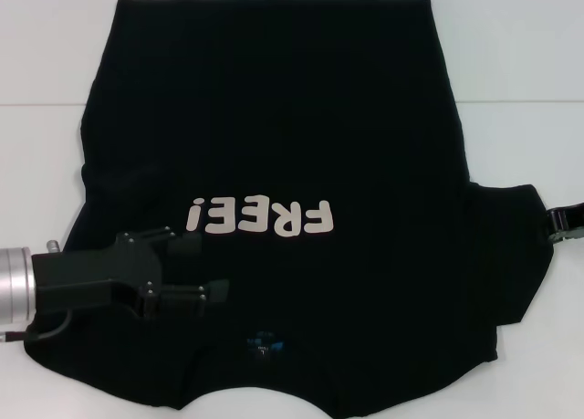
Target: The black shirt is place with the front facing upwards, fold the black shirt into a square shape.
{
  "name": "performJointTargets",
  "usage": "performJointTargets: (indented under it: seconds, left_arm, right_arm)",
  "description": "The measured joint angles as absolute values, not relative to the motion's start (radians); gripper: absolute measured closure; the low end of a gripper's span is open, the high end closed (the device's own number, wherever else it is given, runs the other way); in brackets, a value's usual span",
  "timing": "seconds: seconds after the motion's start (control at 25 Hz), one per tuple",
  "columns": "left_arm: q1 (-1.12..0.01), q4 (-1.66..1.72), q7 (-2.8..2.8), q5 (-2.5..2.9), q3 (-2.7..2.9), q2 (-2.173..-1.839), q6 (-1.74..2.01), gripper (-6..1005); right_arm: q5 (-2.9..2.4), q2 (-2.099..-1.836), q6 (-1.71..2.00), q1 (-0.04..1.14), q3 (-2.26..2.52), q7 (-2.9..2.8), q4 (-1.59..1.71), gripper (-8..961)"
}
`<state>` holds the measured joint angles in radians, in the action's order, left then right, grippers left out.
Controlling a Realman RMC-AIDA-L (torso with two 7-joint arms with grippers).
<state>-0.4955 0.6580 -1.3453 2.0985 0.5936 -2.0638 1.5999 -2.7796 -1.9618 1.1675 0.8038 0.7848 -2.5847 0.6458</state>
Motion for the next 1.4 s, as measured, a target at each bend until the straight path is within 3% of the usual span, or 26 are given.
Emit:
performJointTargets:
  seconds: [0.32,0.92,1.16,1.4]
  left_arm:
    - [-0.491,0.658,-1.345,2.098,0.594,-2.063,1.600,78]
    - [-0.489,0.658,-1.354,2.099,0.595,-2.060,1.600,79]
    - [-0.490,0.658,-1.354,2.100,0.599,-2.060,1.600,79]
    - [-0.492,0.658,-1.355,2.100,0.598,-2.060,1.600,79]
  right_arm:
    - [-2.743,-1.947,1.234,0.779,0.755,-2.576,0.715,904]
    - [-2.686,-1.917,1.386,0.746,0.613,-2.520,0.875,851]
    - [-2.687,-1.928,1.387,0.788,0.636,-2.510,0.871,829]
    - [-2.690,-1.961,1.377,0.870,0.722,-2.517,0.850,808]
